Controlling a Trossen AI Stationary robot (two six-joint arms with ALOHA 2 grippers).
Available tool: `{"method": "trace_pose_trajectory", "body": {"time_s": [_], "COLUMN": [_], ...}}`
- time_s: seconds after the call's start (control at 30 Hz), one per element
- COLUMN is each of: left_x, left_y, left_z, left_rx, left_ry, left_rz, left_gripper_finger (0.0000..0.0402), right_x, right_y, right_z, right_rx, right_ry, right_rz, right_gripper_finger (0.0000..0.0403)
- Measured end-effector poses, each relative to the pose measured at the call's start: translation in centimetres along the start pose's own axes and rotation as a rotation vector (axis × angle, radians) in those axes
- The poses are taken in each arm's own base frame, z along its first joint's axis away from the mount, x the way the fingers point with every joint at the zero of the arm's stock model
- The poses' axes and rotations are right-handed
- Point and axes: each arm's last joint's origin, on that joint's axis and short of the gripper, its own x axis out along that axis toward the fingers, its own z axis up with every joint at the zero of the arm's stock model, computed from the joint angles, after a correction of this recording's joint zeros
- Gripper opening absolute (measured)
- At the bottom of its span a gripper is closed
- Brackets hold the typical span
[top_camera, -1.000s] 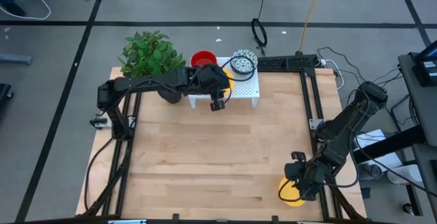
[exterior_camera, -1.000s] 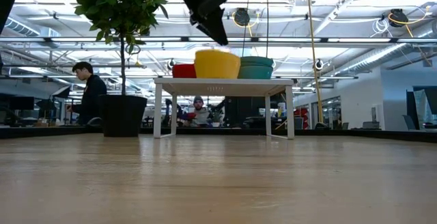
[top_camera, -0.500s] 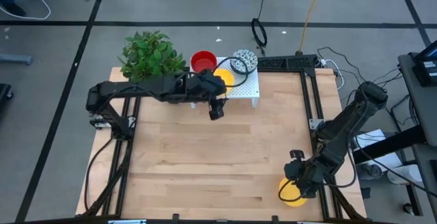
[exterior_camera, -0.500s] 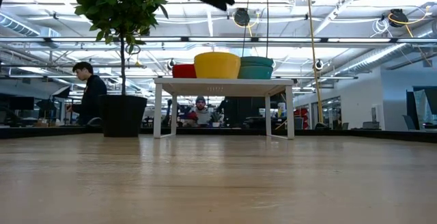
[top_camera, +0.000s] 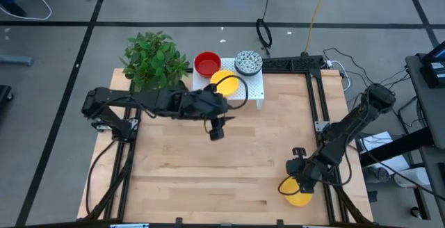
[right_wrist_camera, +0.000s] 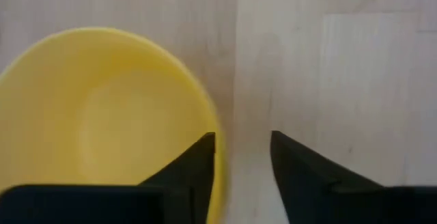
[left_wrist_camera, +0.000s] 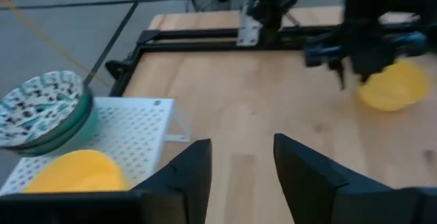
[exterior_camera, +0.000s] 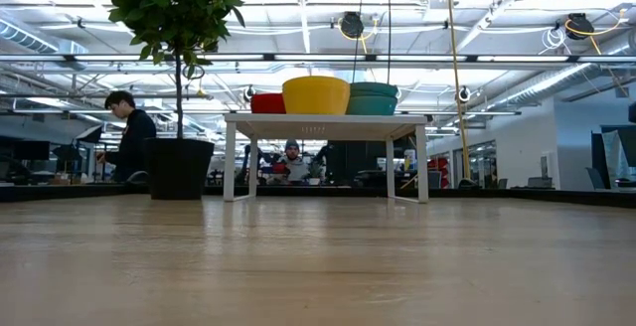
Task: Pick & Place Mini bowls
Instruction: Stack the yellow bowl on the yellow bowl on the shelf
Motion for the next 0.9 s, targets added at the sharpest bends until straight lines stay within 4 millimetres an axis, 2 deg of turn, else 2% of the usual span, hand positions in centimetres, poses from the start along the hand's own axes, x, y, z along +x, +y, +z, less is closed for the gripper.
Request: {"method": "trace_pose_trajectory", "body": {"time_s": [0.23, 0.4, 0.67, 0.77, 0.9], "left_x": [-1.9, -4.1, -7.4, -8.5, -9.1], "left_y": [-2.2, -3.0, -3.8, -4.0, -4.2], "left_z": [0.5, 1.3, 2.2, 2.3, 2.5], "left_rx": [-0.050, -0.078, -0.114, -0.147, -0.183], "left_ry": [-0.053, -0.138, -0.261, -0.278, -0.303], "left_rz": [-0.064, -0.085, -0.124, -0.132, -0.145], "left_gripper_finger": [0.0141, 0.0126, 0.0104, 0.0098, 0.0097], "right_x": [0.3, 0.3, -0.8, -2.7, -6.4], "right_y": [-1.5, -3.8, -9.2, -10.4, -11.2], "right_z": [1.3, 3.8, 8.8, 11.0, 14.3], "right_rx": [-0.008, 0.042, 0.190, 0.210, 0.159], "right_ry": [-0.021, -0.097, -0.345, -0.434, -0.563], "right_rz": [-0.026, -0.046, -0.082, -0.102, -0.135], "right_gripper_finger": [0.0014, 0.0006, 0.0002, 0.0002, 0.0001]}}
